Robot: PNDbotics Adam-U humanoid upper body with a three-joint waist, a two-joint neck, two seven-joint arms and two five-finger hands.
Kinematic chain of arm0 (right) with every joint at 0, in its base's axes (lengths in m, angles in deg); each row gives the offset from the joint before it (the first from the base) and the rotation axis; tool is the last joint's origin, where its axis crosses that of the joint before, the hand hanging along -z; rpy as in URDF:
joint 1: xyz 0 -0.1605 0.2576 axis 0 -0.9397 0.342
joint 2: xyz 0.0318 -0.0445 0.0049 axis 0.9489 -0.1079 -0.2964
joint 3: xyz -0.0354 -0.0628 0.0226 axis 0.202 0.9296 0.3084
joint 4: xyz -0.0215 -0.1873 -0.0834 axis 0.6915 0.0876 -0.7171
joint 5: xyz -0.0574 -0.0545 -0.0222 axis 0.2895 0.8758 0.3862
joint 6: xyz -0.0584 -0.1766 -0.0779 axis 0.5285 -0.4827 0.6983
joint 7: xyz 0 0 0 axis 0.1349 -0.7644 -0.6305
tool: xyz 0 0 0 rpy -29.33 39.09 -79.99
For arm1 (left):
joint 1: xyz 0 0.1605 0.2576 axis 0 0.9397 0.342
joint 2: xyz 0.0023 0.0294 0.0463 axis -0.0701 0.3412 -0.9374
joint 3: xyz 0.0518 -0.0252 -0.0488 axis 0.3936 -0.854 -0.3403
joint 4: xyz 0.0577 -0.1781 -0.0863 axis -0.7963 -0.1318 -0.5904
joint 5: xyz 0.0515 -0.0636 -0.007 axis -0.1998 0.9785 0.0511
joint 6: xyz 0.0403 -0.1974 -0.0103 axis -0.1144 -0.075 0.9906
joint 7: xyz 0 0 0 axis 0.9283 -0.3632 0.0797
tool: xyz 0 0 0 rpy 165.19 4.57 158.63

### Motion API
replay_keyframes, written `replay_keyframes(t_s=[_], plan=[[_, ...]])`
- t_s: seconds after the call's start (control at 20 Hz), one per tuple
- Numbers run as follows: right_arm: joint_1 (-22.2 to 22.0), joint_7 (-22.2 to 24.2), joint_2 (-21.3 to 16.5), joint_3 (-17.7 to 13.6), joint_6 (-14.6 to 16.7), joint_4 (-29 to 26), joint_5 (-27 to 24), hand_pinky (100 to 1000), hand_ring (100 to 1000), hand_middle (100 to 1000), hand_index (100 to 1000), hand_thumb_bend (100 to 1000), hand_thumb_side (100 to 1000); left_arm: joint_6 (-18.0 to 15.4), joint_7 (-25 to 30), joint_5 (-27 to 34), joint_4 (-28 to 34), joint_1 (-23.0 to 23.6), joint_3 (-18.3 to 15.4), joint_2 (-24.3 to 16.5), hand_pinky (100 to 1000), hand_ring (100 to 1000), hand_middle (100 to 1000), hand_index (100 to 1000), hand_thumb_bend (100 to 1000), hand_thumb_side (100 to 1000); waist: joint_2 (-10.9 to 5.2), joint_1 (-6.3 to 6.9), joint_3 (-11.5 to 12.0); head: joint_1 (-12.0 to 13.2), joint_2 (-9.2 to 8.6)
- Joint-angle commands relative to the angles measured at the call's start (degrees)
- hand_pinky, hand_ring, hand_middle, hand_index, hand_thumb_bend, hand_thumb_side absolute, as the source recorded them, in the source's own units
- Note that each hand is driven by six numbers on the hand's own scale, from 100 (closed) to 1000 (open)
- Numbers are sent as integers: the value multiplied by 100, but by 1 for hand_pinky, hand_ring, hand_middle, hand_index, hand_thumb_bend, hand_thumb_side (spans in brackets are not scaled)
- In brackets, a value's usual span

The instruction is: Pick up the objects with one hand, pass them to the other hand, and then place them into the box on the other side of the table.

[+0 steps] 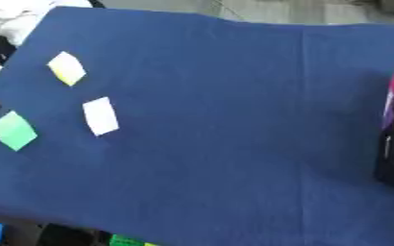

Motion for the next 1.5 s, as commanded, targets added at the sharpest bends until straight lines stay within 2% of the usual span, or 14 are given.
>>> replay_keyframes(t_s=[0.05,0.25,0.7,1.05,1.5], plan=[[33,15,-191,-13,15,-117,23,1000,1000,1000,992,100,620,-76,262,-171,-91,-139,39,-385,980,905,840,921,495,512,-91,21,5,26,19],[31,38,-210,6,21,-117,18,1000,1000,1000,992,100,619,-200,630,-351,-313,-301,177,-436,976,907,840,916,515,491,-98,18,-4,36,12],[49,83,-261,43,24,-117,-9,1000,1000,1000,992,100,619,-339,1118,-922,-927,-757,523,-389,952,909,840,913,560,452,-131,43,-24,261,82],[47,91,-240,51,1,-117,-14,1000,1000,1000,993,100,619,-346,1287,-1410,-1336,-1084,803,-210,940,907,834,886,564,434,-128,43,-41,286,101],[37,120,-205,74,-40,-117,-1,1000,1000,1000,993,100,621,-343,1332,-1619,-1563,-1332,942,-43,936,908,833,889,570,438,-127,40,-52,273,69]])
